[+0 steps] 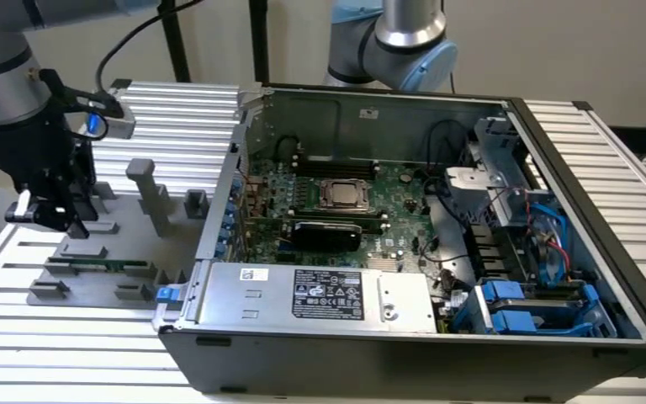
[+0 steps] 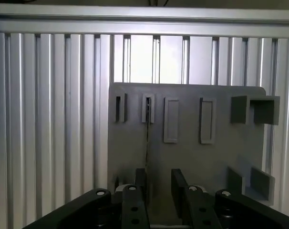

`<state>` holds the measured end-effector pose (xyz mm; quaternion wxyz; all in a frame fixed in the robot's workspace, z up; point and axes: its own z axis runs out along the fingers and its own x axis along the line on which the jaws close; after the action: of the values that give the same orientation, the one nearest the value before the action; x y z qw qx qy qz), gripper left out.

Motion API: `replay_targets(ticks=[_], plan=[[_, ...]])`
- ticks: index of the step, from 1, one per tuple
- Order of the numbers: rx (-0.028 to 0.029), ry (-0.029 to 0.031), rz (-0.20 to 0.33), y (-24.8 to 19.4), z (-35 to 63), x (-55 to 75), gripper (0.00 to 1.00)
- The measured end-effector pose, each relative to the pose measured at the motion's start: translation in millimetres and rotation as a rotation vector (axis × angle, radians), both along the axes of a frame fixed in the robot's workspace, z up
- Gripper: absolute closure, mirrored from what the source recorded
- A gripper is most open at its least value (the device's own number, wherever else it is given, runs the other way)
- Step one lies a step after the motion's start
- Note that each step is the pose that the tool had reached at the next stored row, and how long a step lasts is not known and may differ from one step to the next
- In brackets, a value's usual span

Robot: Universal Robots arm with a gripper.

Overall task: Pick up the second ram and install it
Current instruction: 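Pick up the second ram and move it above second insertion slot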

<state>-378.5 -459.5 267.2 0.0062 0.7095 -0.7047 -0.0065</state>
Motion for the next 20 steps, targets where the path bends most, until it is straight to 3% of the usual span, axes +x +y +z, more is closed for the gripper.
replay_targets(ticks=[20], plan=[[0.0001,0.0,0.001,-2.5,-36.4,1.3,0.0]])
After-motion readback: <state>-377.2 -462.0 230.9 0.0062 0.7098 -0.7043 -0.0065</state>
